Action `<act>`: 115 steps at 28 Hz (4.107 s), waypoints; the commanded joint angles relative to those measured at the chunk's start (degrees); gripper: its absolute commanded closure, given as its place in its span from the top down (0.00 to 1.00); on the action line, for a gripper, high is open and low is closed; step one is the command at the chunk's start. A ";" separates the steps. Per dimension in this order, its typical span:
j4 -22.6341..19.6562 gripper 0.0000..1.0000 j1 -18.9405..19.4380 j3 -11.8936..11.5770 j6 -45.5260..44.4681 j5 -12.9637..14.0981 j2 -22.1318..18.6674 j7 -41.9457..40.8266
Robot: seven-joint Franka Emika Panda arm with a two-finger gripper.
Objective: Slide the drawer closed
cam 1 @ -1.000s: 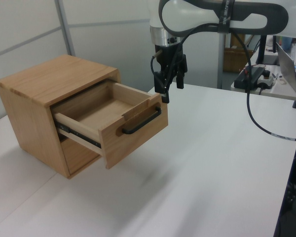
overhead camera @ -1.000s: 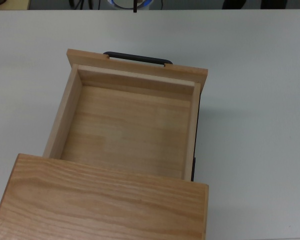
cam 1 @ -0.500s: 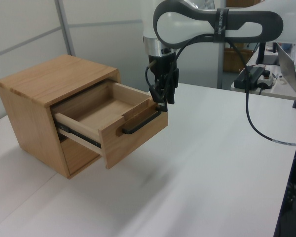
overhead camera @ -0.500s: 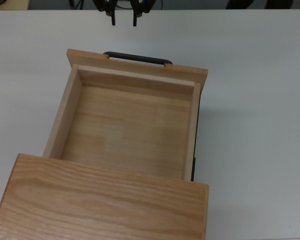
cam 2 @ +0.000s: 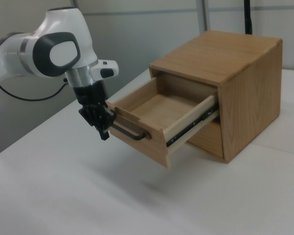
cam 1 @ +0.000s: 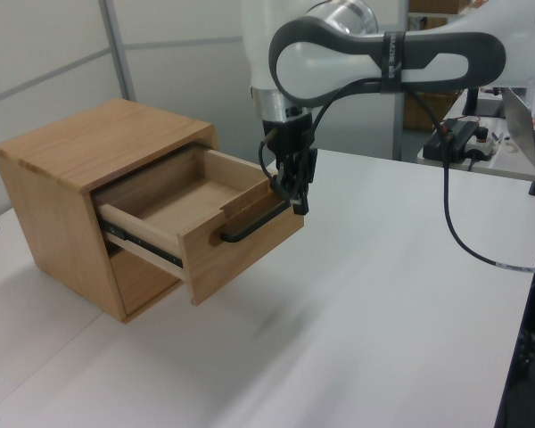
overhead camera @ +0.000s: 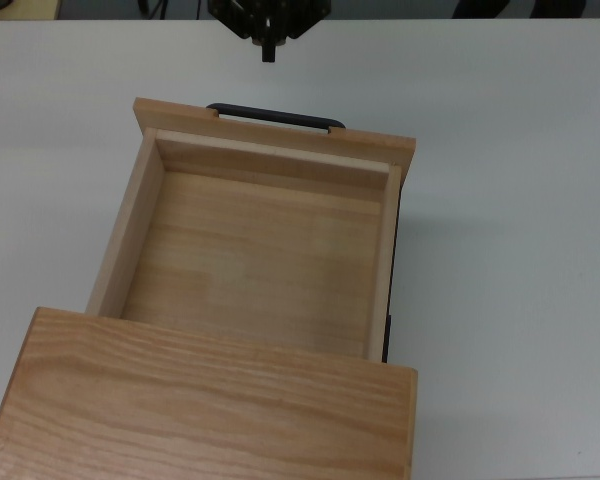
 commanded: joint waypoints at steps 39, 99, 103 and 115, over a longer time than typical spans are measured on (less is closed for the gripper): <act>4.62 0.00 5.50 -8.58 32.04 0.61 13.24 7.08; 4.45 0.00 2.51 -8.23 45.33 -4.57 15.70 11.83; 4.53 0.00 2.60 -7.79 38.58 -4.40 14.30 9.81; 4.53 0.00 2.51 -7.09 17.03 -0.80 8.50 9.36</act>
